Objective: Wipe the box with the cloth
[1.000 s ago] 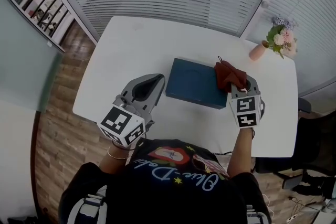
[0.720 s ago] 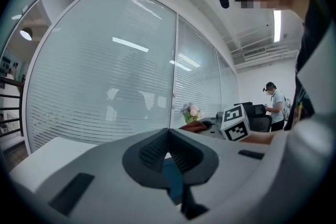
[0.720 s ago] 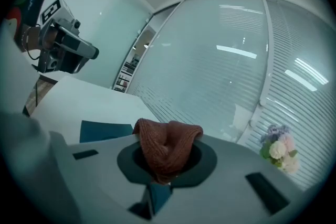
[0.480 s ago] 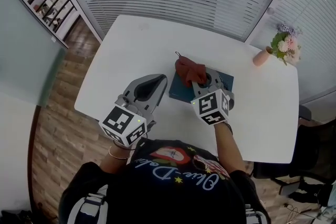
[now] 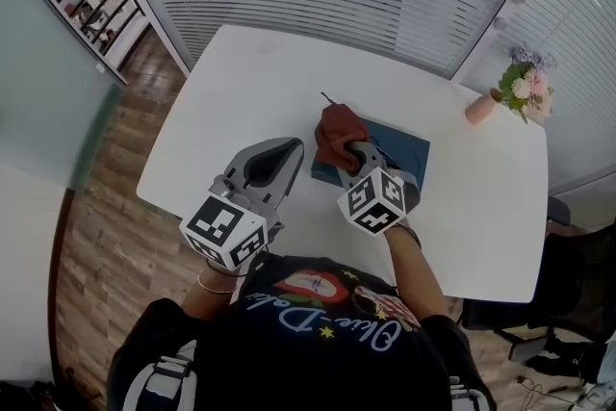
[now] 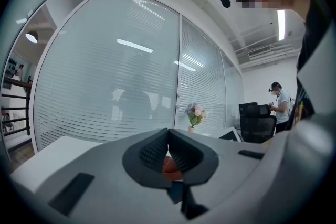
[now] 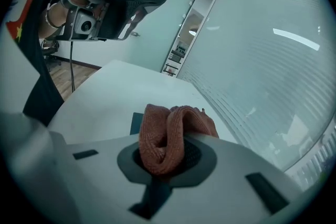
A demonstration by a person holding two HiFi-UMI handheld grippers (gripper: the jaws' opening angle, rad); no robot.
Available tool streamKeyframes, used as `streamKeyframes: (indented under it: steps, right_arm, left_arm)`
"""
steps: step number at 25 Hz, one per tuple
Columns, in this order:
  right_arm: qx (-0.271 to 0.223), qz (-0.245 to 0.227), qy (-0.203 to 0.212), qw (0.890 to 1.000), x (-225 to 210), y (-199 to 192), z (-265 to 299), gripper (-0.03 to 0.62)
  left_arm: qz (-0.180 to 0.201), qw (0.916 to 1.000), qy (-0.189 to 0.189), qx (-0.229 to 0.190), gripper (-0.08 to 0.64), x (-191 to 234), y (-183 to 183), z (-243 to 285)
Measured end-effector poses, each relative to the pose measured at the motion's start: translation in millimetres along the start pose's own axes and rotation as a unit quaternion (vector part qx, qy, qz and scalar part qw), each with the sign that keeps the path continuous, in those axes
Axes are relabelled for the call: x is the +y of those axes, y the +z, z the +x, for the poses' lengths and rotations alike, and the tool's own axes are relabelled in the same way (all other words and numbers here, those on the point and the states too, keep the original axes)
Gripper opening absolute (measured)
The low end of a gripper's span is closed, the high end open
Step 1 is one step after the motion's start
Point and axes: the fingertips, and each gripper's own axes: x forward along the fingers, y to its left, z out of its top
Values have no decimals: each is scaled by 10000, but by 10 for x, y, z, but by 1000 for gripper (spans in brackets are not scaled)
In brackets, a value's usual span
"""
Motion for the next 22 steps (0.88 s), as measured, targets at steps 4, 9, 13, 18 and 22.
streamKeyframes:
  steps: [4, 9, 13, 18, 22]
  right_arm:
    - [137, 173, -39, 9997, -11, -151, -105, 23]
    - [449, 386, -245, 9979, -109, -385, -261, 23]
    - [603, 536, -406, 9959, -159, -536, -391, 23]
    - [686, 834, -638, 9921, -163, -636, -499, 23]
    - [852, 1071, -842, 9870, -208, -759, -575, 23]
  left_arm:
    - [8, 10000, -39, 18, 3, -45, 4, -26]
    - [-3, 9998, -195, 69, 3, -92, -20, -36]
    - [24, 9993, -367, 97, 3, -134, -14, 2]
    - [-59, 9984, -533, 151, 3, -79, -50, 25]
    - [-94, 9972, -721, 178, 3, -69, -38, 68]
